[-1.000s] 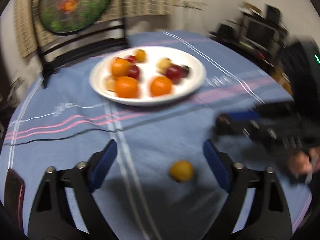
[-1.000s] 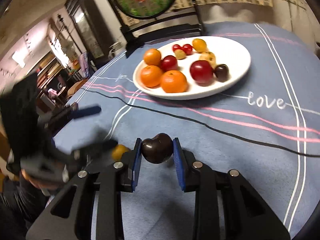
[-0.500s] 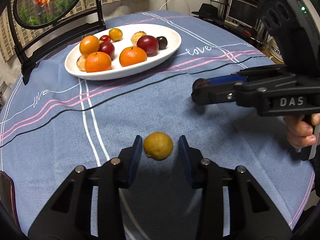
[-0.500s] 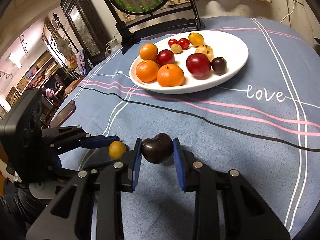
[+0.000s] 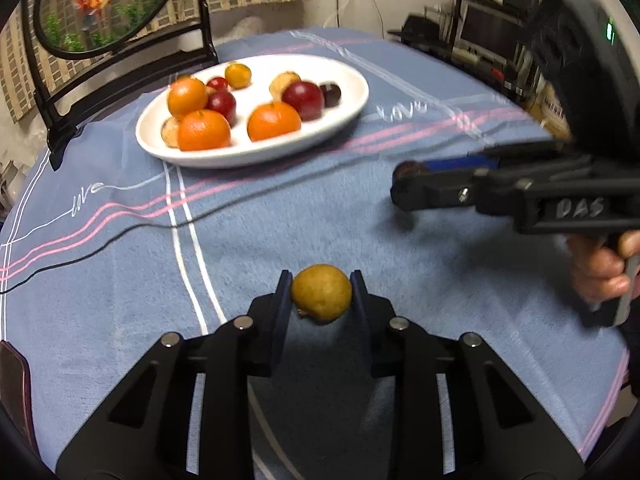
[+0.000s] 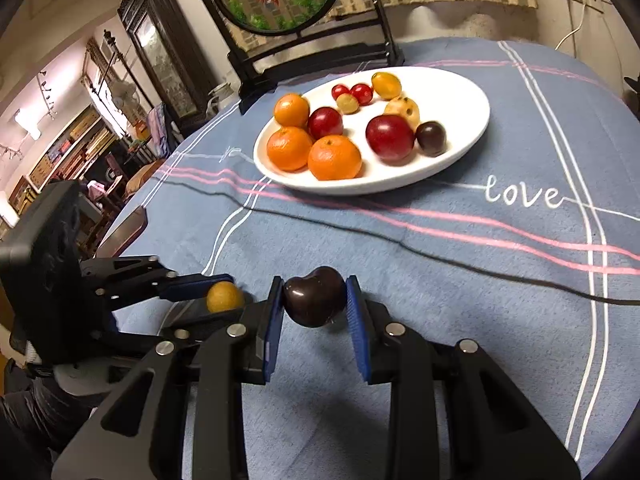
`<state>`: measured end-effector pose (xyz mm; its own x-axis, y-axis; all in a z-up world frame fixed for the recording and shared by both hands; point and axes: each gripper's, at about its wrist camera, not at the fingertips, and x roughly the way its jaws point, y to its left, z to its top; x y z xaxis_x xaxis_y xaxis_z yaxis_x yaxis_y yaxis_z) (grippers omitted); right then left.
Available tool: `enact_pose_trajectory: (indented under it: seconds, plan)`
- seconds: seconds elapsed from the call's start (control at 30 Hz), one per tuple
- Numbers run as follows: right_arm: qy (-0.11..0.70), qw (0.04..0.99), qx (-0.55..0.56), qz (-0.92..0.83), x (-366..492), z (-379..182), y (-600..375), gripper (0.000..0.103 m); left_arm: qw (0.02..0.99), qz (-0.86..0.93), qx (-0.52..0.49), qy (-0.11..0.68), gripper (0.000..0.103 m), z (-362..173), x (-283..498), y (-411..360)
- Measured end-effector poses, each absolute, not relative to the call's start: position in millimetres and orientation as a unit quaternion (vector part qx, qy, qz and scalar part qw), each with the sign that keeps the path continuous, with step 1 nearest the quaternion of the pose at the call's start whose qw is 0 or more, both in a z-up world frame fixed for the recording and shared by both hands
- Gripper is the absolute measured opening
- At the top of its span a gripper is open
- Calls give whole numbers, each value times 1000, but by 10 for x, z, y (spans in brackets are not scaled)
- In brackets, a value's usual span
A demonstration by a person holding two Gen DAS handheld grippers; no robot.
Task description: Organize fruits
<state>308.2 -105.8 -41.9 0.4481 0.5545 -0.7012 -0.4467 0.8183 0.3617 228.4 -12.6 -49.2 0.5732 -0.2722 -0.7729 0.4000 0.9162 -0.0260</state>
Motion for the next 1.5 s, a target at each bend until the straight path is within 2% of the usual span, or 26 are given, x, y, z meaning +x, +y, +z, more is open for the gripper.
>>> enact_pose_trajectory:
  seconds: [0.2,0.33,0.53,0.73,0.77,0.8,0.83,0.87,0.9,1.13,1.3,1.37,1.5]
  plan:
    - [385,872,92,288,3225,-201,-1107,31,908,-169,19,384,30,-109,2585,91]
    - [347,898,105,249,3554,-51,-1080,31,918,-137,-16,373,30,93,3091,158]
    - [344,912,102,198,4152,-117,-1062,31,916,-107,-22,386,30,58,3831,45]
    - [367,906,83,194,4523,-293,-1069,32,911,-93,-10,401,31,-43,4114,-40]
    - [373,904,75,194,4552,-316,-1055,34,913,-93,-6,397,41,-34,4117,-56]
    - [380,902,63,194,4562,-339,-1041,36,915,-97,-3,392,58,-15,4102,-68]
    - [383,901,58,195,4559,-344,-1040,47,920,-88,7,382,70,32,4056,-91]
    - [384,902,53,188,4535,-326,-1054,55,925,-64,17,375,89,69,4017,-97]
    - [381,905,52,183,4499,-297,-1080,60,931,-42,26,362,95,122,3968,-92]
    - [360,910,46,200,3970,-31,-1154,60,944,-37,29,326,100,421,3349,18]
    - [353,909,24,219,3371,34,-1094,60,944,-31,31,327,101,313,2779,128]
    - [338,915,6,220,3086,5,-1054,73,944,-22,39,327,101,184,2588,164]
    - [334,920,-28,202,2764,-100,-974,74,931,-17,24,364,101,-47,2382,274]
